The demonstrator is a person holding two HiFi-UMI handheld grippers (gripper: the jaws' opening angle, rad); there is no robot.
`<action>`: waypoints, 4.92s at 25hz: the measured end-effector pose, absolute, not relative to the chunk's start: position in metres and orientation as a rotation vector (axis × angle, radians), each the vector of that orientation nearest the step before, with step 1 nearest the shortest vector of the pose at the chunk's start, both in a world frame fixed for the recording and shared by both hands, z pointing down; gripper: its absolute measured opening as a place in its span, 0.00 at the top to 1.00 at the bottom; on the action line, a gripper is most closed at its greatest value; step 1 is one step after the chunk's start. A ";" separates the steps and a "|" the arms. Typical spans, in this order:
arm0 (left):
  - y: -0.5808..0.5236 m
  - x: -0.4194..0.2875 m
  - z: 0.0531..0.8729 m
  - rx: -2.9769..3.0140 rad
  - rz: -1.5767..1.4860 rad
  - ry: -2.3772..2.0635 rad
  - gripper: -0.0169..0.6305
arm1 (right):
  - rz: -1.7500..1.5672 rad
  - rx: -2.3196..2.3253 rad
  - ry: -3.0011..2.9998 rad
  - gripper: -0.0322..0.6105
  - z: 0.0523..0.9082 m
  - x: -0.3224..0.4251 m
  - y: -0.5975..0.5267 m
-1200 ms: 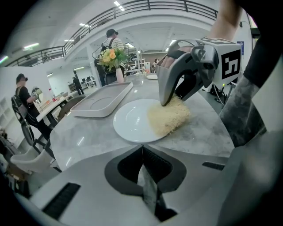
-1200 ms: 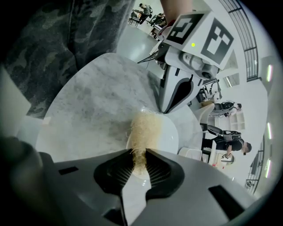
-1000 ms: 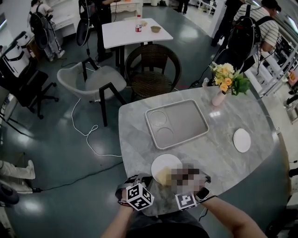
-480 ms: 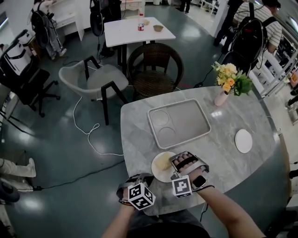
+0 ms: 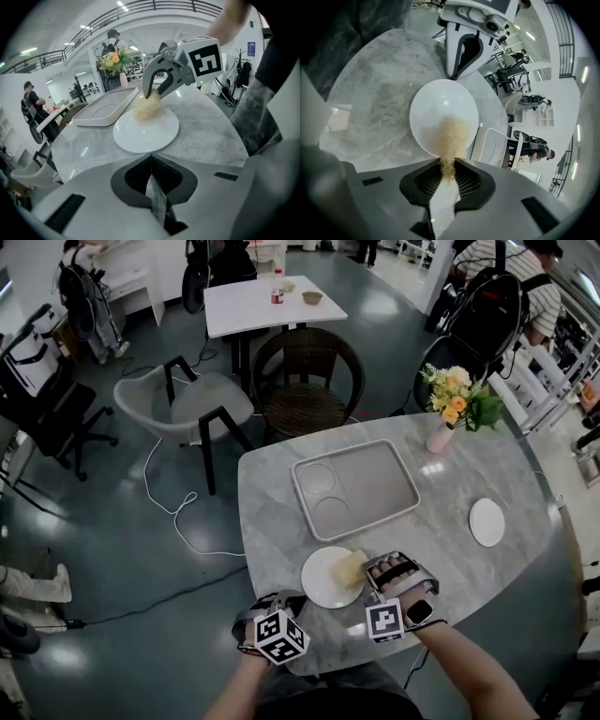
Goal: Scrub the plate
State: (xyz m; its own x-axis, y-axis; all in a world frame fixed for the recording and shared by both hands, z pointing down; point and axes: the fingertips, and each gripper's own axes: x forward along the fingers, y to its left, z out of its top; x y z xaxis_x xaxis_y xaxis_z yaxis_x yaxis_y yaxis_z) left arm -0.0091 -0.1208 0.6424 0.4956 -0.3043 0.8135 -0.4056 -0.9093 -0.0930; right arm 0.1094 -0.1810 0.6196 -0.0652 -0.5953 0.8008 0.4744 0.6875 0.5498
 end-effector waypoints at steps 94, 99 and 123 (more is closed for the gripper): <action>-0.122 -0.009 0.641 2.595 1.415 -0.664 0.96 | -0.927 -0.043 -1.381 0.83 0.638 0.078 -0.165; -0.122 -0.004 0.640 2.605 1.411 -0.652 0.96 | -0.956 -0.121 -1.353 0.83 0.638 0.080 -0.154; -0.108 -0.005 0.637 2.608 1.418 -0.632 0.96 | -0.910 -0.186 -1.414 0.83 0.630 0.082 -0.109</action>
